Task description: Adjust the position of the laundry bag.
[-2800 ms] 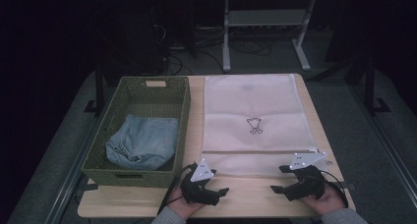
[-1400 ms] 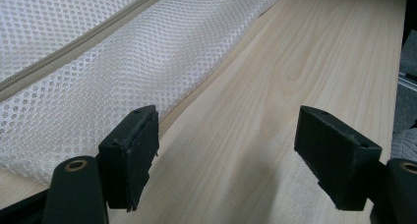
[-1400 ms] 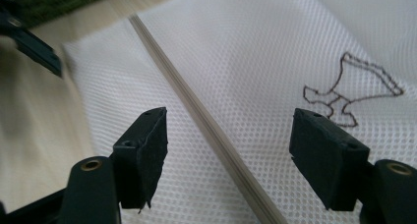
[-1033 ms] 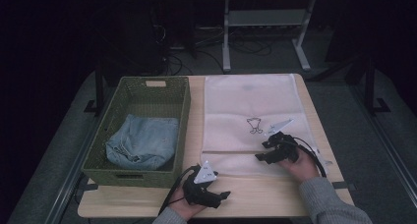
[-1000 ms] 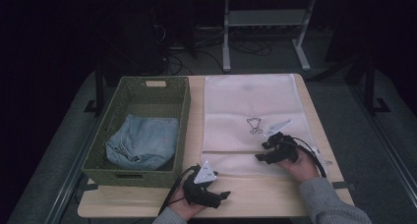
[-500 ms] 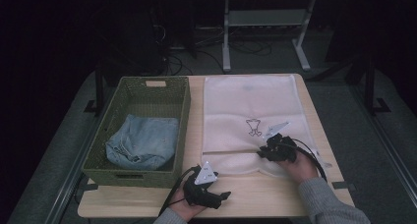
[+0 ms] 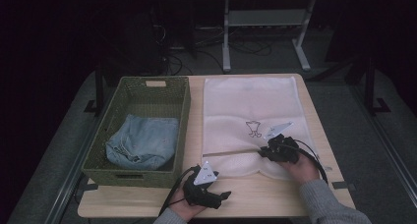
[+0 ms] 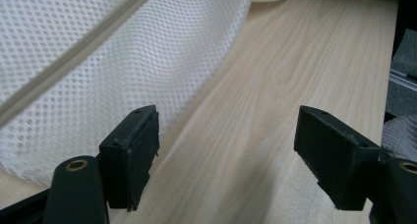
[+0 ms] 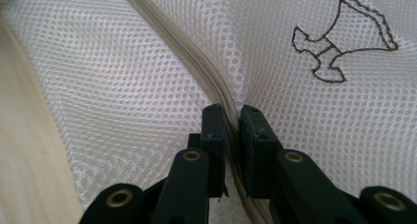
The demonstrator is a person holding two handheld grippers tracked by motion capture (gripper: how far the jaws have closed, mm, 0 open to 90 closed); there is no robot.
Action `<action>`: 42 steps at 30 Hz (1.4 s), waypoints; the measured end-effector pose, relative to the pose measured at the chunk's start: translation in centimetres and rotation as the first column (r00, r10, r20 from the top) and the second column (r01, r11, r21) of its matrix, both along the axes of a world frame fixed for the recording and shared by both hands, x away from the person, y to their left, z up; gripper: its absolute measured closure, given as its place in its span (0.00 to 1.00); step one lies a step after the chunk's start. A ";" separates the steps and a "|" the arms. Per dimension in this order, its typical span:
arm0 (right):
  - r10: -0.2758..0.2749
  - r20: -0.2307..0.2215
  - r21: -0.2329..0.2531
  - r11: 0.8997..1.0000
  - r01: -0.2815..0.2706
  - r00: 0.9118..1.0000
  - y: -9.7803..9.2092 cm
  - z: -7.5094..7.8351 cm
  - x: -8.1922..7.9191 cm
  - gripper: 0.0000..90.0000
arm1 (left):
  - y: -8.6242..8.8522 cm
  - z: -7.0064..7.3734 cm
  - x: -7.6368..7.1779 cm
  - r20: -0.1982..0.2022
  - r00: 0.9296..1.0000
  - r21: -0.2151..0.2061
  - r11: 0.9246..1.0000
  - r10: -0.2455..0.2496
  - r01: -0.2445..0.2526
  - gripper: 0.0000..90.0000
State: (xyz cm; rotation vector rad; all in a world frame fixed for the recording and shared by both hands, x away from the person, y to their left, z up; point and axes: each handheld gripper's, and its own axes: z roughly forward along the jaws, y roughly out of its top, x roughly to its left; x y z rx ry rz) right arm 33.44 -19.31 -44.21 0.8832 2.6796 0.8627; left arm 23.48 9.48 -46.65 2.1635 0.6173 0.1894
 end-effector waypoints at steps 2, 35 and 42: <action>0.004 0.003 -0.003 1.000 -0.004 1.000 0.0 0.2 -0.4 0.90 | 0.0 0.0 0.0 0.000 1.000 -0.002 1.000 0.002 -0.002 0.28; 0.026 -0.068 0.169 0.985 -0.014 0.997 -3.4 1.5 -4.8 0.44 | -0.1 -0.2 0.2 -0.029 1.000 -0.018 1.000 -0.003 0.002 0.27; 0.011 -0.061 0.160 0.987 -0.001 0.998 -4.3 1.2 -5.4 0.42 | 0.0 -0.1 0.1 -0.027 1.000 -0.021 1.000 0.006 -0.007 0.27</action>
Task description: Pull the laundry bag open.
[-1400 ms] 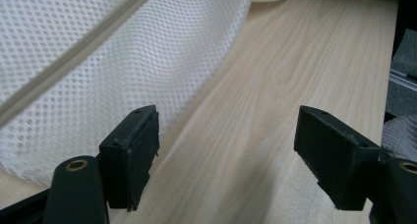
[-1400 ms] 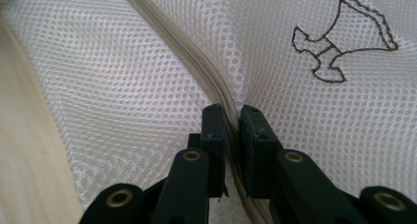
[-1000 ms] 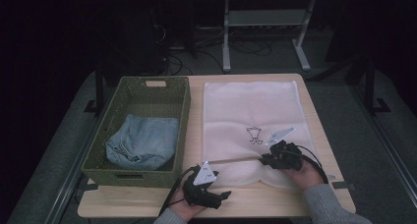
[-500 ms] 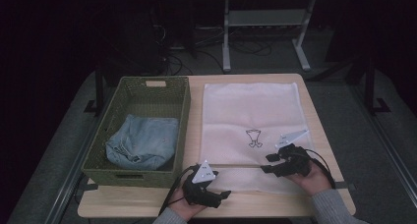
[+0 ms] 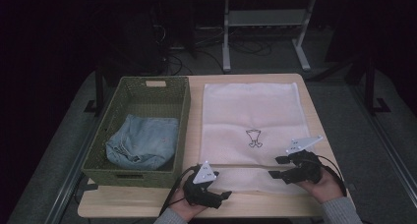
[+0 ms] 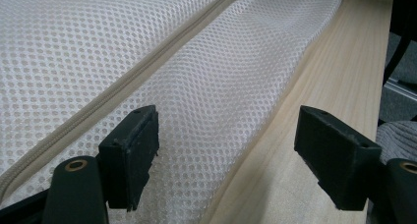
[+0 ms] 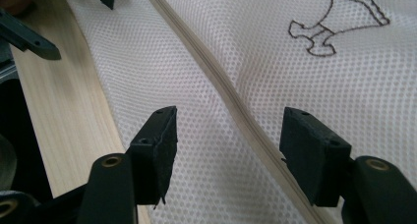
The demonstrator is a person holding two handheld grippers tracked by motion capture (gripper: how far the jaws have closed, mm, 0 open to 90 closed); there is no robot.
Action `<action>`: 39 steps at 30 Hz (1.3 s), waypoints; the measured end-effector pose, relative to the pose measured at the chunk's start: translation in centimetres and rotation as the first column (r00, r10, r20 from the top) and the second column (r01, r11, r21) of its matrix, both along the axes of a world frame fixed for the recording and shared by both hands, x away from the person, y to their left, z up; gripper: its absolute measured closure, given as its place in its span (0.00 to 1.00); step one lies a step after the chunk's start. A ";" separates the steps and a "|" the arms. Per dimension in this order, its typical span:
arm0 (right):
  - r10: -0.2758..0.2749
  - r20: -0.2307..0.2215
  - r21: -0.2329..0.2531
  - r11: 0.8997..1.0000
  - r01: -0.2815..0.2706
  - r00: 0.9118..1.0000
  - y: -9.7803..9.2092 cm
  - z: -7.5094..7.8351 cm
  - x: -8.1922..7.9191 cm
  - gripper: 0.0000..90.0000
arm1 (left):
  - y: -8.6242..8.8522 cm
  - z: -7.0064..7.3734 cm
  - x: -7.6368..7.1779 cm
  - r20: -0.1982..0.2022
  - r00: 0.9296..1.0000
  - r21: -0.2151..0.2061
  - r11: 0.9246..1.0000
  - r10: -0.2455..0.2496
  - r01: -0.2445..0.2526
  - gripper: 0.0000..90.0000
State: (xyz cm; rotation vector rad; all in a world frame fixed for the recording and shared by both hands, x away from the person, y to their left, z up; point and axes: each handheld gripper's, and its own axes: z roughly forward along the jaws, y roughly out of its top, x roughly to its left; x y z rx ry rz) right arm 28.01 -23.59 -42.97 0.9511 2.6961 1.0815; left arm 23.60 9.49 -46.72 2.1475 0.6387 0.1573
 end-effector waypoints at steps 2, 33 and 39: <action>-0.004 0.008 0.004 1.000 0.004 1.000 -0.1 0.1 -0.1 0.40 | 0.1 0.1 0.0 0.002 1.000 -0.007 1.000 0.002 -0.002 0.27; -0.120 -0.065 0.011 0.993 0.121 0.991 -2.7 1.2 0.3 0.40 | -1.9 1.7 1.8 -0.285 0.957 -0.109 0.990 0.059 -0.094 0.28; -0.189 -0.112 0.024 0.981 0.193 0.976 -4.4 1.5 0.7 0.43 | -4.5 2.4 2.9 -0.335 0.937 -0.098 0.985 0.100 -0.140 0.31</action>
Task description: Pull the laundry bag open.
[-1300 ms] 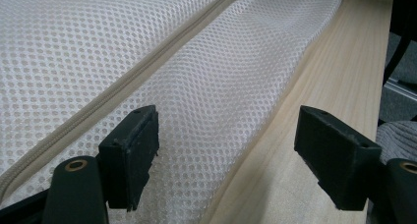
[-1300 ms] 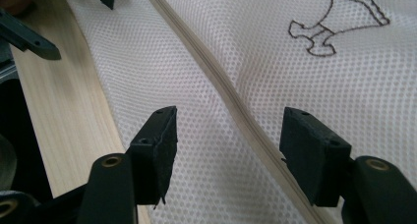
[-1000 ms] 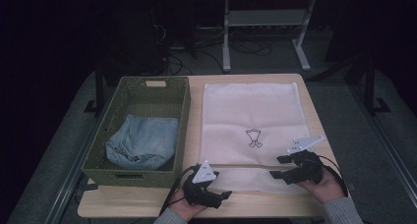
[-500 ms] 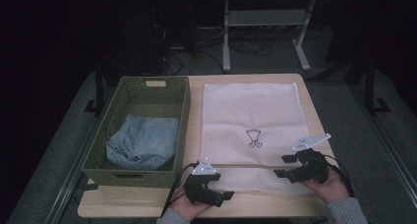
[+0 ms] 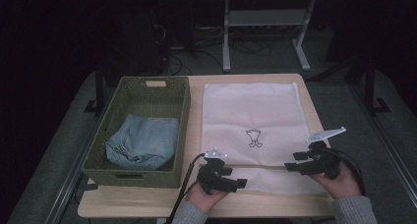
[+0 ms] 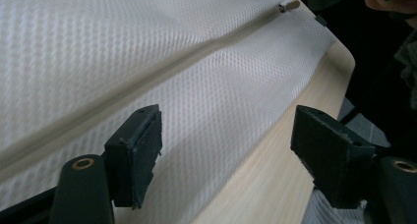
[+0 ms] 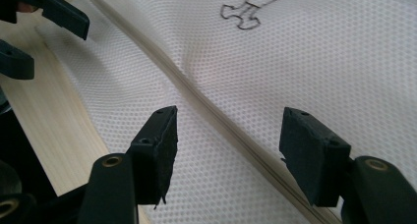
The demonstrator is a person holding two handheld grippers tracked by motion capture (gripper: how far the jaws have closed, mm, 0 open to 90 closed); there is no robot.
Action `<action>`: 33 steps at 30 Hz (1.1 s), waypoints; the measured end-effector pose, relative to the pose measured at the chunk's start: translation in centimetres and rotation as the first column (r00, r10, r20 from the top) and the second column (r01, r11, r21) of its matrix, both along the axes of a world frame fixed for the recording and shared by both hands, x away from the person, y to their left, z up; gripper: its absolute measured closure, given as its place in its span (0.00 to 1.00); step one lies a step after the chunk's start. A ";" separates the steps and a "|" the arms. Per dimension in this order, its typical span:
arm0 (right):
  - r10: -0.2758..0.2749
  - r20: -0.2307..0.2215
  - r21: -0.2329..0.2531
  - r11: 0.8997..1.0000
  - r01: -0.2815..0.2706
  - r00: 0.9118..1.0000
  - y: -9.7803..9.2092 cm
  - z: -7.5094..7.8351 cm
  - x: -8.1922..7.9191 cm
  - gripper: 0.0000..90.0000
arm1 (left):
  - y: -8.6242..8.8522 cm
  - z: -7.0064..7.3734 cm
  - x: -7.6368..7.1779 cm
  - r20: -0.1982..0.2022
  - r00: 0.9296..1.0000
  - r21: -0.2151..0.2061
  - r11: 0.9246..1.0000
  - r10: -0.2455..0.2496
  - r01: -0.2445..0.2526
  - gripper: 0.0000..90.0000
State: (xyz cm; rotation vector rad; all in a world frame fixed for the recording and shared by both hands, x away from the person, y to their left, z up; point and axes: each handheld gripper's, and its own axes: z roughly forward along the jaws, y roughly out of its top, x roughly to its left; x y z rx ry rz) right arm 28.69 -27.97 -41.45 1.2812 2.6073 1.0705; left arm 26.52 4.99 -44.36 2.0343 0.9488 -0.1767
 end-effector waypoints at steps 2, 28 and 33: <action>-0.015 -0.020 -0.001 1.000 0.015 1.000 -0.4 0.0 0.2 0.44 | -1.0 0.3 0.3 -0.011 1.000 -0.002 1.000 -0.007 0.007 0.32; -0.208 -0.153 0.033 0.976 0.216 0.966 -6.3 -0.4 0.5 0.51 | -9.3 1.0 3.0 -0.101 0.995 -0.024 1.000 -0.020 0.017 0.39; -0.239 -0.194 0.037 0.967 0.251 0.951 -7.2 -0.8 0.6 0.53 | -10.6 1.0 3.6 -0.118 0.993 -0.020 1.000 -0.022 0.019 0.42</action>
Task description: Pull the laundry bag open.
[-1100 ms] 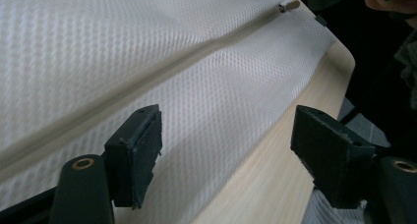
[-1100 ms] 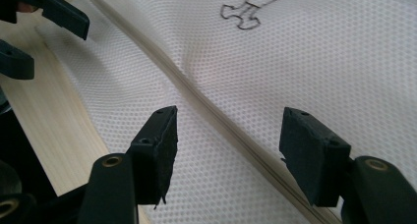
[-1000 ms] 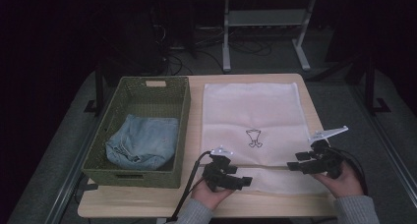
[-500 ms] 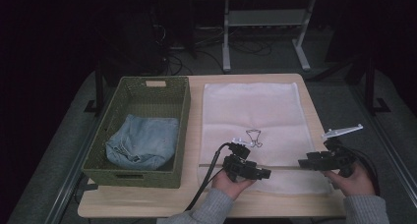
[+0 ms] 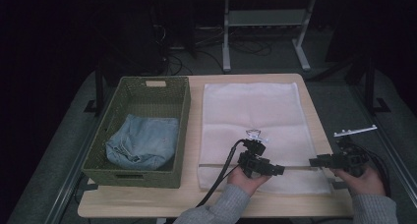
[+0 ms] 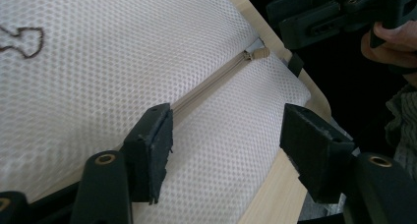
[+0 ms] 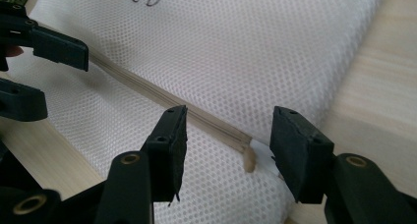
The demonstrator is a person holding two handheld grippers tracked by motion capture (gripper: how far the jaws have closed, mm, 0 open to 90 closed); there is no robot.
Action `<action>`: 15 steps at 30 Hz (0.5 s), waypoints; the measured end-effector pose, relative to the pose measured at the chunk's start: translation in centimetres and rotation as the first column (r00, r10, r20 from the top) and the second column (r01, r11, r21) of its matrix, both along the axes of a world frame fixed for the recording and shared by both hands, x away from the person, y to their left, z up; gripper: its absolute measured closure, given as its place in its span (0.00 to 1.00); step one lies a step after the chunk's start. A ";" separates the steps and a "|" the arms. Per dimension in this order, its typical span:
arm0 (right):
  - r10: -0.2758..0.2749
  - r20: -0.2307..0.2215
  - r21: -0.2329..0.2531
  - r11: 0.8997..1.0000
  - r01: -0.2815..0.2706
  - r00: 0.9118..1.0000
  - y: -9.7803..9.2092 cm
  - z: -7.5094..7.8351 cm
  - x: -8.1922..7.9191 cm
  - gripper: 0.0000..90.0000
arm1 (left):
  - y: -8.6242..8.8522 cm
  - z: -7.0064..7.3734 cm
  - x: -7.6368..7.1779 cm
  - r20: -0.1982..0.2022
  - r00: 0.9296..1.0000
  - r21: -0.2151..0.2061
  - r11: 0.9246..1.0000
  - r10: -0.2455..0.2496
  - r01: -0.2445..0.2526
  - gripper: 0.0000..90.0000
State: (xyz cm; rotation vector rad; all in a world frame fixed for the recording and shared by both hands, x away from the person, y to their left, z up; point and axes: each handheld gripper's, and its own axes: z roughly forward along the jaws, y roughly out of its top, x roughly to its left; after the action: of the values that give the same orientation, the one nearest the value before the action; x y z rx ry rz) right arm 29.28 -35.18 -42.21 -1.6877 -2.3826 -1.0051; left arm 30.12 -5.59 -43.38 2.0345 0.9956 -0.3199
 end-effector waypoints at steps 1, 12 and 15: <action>-0.007 -0.007 0.004 1.000 0.007 1.000 -0.2 -0.1 0.0 0.53 | -0.2 0.0 0.1 -0.009 1.000 -0.002 1.000 -0.001 0.001 0.42; -0.086 -0.080 0.031 0.996 0.089 0.993 -2.2 -1.2 0.1 0.55 | -3.2 -0.5 1.2 -0.049 0.998 -0.002 1.000 -0.029 0.029 0.52; -0.100 -0.099 0.050 0.993 0.106 0.990 -2.8 -1.5 0.1 0.55 | -4.0 -0.7 1.4 -0.057 0.998 0.001 0.999 -0.039 0.039 0.56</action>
State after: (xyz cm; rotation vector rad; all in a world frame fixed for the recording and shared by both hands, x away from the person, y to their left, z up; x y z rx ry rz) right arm 29.40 -37.97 -43.68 -1.8126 -2.2090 -0.9698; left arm 31.56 -9.62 -44.07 2.0593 0.9921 -0.3994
